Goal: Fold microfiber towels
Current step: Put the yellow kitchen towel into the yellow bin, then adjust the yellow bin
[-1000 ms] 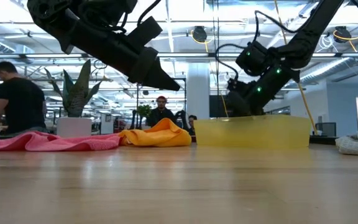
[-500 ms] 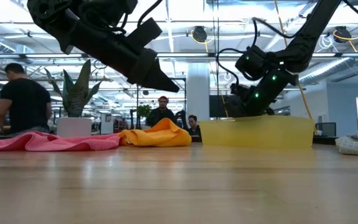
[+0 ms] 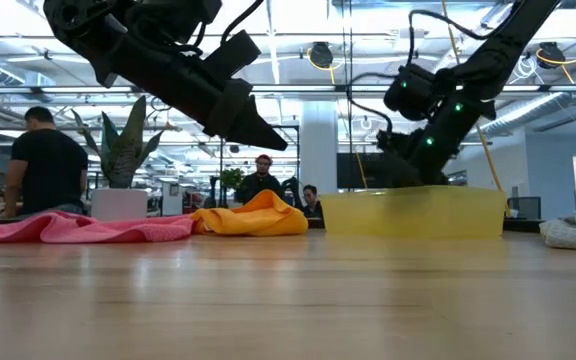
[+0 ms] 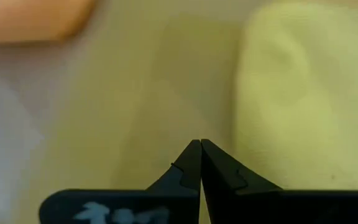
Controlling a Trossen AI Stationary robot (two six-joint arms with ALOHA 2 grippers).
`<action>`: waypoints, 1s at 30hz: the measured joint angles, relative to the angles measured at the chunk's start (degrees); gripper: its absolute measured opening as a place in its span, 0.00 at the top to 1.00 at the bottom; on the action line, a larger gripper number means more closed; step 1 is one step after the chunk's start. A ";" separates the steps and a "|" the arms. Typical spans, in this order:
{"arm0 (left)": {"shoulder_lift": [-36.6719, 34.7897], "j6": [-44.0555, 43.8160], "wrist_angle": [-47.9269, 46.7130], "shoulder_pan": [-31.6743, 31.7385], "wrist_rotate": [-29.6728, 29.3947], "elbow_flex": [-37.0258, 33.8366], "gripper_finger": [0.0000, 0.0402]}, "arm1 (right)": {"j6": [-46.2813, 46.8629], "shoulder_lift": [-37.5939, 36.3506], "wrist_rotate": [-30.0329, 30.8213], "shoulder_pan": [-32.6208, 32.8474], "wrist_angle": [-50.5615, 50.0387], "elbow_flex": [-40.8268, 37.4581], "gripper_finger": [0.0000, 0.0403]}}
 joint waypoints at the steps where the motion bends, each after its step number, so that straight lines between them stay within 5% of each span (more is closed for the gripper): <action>1: 0.00 0.00 0.00 -0.12 0.00 0.00 0.92 | -0.07 0.18 1.67 -0.28 -0.13 0.00 1.00; 5: 0.00 0.23 0.00 -0.69 0.00 0.00 0.92 | -0.20 -0.07 9.51 -0.96 -2.69 0.03 1.00; 11: 0.02 1.20 0.03 -1.67 -0.04 0.00 0.92 | -1.67 -3.65 9.19 1.13 -2.11 0.04 1.00; 19: 0.02 1.42 0.13 -2.50 -0.34 0.00 0.92 | 0.24 -10.05 -2.81 6.50 -1.92 0.04 0.99; 30: 0.02 1.57 0.47 -2.49 -0.66 0.02 0.92 | 4.41 -7.58 -2.28 8.93 -2.42 0.07 0.62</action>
